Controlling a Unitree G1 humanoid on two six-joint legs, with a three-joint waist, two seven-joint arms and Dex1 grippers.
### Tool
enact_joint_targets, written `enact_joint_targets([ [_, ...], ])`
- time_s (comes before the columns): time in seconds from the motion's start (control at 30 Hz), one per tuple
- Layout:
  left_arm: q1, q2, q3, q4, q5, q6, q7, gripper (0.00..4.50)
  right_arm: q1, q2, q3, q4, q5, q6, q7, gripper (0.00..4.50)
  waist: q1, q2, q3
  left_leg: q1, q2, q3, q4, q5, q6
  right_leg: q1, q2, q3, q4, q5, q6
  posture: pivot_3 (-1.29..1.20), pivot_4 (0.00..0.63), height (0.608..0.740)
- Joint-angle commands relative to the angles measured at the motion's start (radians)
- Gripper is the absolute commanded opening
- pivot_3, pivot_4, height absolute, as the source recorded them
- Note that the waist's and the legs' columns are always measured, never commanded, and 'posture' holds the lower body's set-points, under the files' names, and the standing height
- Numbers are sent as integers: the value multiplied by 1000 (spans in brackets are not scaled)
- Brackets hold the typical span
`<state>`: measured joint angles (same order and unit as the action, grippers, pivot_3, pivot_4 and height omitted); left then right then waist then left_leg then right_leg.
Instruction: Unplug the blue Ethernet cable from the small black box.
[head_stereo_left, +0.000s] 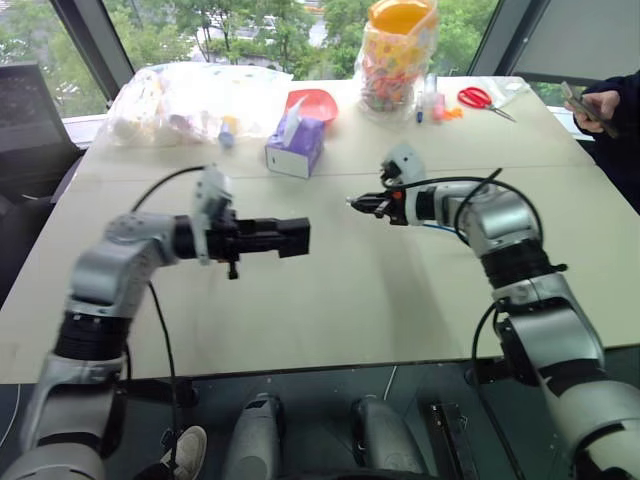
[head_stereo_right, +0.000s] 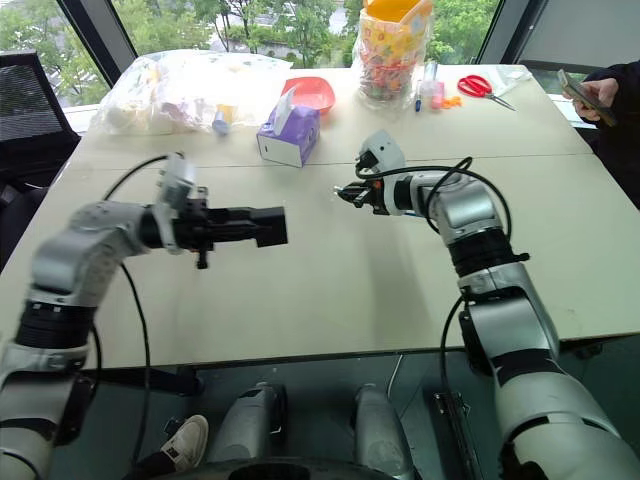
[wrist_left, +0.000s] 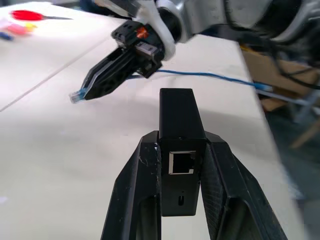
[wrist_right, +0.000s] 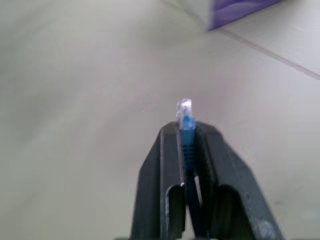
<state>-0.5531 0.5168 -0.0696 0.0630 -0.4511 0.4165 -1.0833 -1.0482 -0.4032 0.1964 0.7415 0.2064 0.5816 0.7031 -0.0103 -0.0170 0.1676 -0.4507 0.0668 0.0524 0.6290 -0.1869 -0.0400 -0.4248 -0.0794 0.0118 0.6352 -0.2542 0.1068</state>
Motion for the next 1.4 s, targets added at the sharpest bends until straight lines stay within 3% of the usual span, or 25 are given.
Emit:
enact_joint_targets([
  [0.03, -29, -81, -39, 88, 106, -141, 96, 472, -78, 19, -75, 170, -49, -63, -154, 1197, 1, 0, 0, -1, 0, 0, 0, 0, 0, 0, 0, 0, 0, 1, 1, 0, 150, 735],
  [0.23, -74, -213, -52, 251, 195, -315, 185, 472, -95, 10, -125, 180, -61, -58, -153, 4172, -2, 0, 0, -3, 0, 0, -1, -1, 1, -2, 0, 0, -1, 4, 7, 0, 150, 735],
  [0.27, -80, -232, -44, 273, 192, -330, 193, 472, -82, 0, -132, 140, -57, -44, -141, 4425, -2, 1, 1, -3, 0, 0, -1, -1, 1, -2, 0, 0, -1, 4, 8, 0, 150, 735],
  [0.63, -108, -322, -58, 563, 324, -640, 310, 472, 278, -102, -266, -597, 39, 346, -179, 4425, 4, 1, 1, -4, 0, -1, 0, -1, 1, -2, 0, 0, -1, 5, 8, 0, 150, 735],
  [0.8, -115, -330, -51, 647, 339, -692, 312, 472, 372, -102, -324, -794, 84, 481, -222, 4425, 1, 1, 1, -5, 0, -1, 2, -1, 1, -2, 0, 0, -1, 5, 8, 0, 150, 735],
  [0.87, -114, -329, -47, 656, 332, -682, 302, 1502, 402, -97, -335, -855, 97, 519, -234, 4500, 1, 1, 0, -4, 0, -1, 2, -1, 1, -2, 0, 0, -1, 4, 8, 0, 150, 735],
  [1.03, -106, -307, -27, 637, 315, -653, 285, 3517, 476, -97, -339, -1002, 151, 591, -233, 4500, 1, 1, 1, -4, 0, -1, 2, -1, 1, -2, 0, 0, -1, 5, 8, 0, 150, 735],
  [1.13, -89, -295, -9, 579, 280, -588, 260, 4449, 502, -119, -335, -1048, 170, 583, -217, 4500, -1, 1, 1, -4, 0, -1, 1, -1, 1, -2, 0, 0, -1, 5, 8, 0, 150, 735],
  [1.4, 36, -205, 24, 265, 199, -342, 226, 4480, 629, -207, -355, -1159, 223, 469, -113, 4500, -1, 1, 1, -4, 0, -2, 1, -1, 1, -2, 0, 0, -1, 4, 8, 0, 150, 735],
])
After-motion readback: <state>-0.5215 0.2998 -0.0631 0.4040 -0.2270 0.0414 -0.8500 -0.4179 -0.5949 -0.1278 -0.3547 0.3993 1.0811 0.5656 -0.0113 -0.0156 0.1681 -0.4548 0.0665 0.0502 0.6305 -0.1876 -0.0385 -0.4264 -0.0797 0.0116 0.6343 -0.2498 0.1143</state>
